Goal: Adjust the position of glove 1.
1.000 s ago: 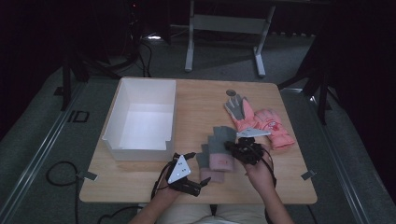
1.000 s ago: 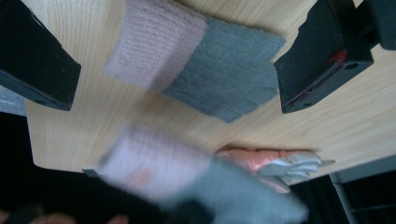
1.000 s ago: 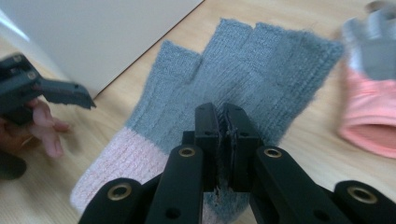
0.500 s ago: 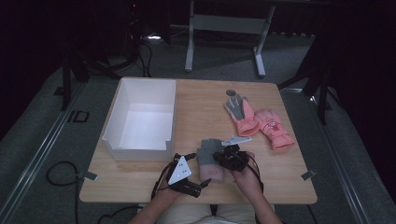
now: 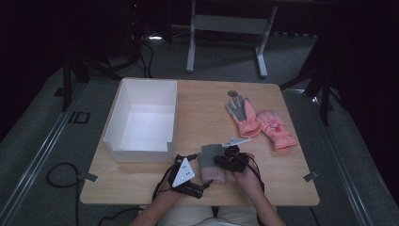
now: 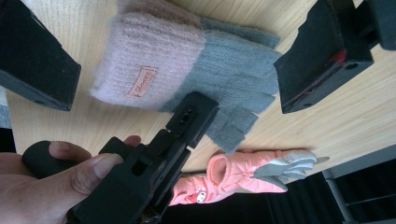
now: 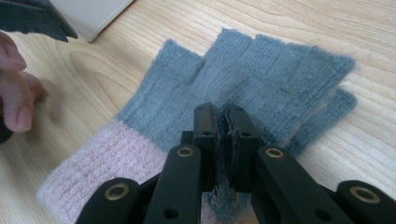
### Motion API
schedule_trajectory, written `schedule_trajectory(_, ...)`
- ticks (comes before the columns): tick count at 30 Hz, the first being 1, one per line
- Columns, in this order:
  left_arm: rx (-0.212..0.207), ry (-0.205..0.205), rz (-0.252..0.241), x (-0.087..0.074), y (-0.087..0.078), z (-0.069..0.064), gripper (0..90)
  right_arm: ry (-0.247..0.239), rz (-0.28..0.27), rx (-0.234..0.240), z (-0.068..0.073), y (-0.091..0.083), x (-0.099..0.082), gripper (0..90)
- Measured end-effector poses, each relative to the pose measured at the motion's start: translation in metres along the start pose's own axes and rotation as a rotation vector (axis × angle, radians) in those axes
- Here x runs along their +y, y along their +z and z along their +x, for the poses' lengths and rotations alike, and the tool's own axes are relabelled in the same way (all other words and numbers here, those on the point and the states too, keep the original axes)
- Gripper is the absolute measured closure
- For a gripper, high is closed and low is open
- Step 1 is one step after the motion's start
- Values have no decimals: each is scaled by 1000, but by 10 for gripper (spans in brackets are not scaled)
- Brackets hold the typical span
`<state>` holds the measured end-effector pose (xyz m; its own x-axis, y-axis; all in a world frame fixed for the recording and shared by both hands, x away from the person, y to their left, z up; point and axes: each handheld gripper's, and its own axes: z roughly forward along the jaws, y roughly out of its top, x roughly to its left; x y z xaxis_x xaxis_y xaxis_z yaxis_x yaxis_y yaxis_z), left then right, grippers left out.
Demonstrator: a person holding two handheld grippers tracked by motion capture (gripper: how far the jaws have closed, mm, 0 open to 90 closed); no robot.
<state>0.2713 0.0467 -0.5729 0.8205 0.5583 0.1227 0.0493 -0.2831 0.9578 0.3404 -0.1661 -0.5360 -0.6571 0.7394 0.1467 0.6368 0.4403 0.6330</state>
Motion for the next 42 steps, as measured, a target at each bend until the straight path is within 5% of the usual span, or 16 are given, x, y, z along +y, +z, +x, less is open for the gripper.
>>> schedule_trajectory(8, 2, -13, -4, 0, 1, 0, 0, 11, -6, 0, -4, 4, -6, 768)
schedule_trajectory(12, -51, -32, 1, 3, 1, 1, 0, 18, -12, -4, -4, 2, -7, 727)
schedule_trajectory(18, -76, -24, -1, 15, -4, 1, 0, 5, -68, -32, -11, -25, 0, 685)
schedule_trajectory(24, -167, -83, 153, 29, 3, 3, 21, 29, -74, -72, -30, -38, 2, 681)
schedule_trajectory(28, -173, 5, 218, 34, 6, -1, 38, 35, -81, -85, -38, -44, 5, 682)
schedule_trajectory(35, -188, 278, 316, 29, 15, -15, 178, 77, -87, -79, -47, -42, 7, 663)
schedule_trajectory(42, -190, 398, 340, 18, 24, -21, 324, 127, -90, -55, -50, -29, 13, 612)
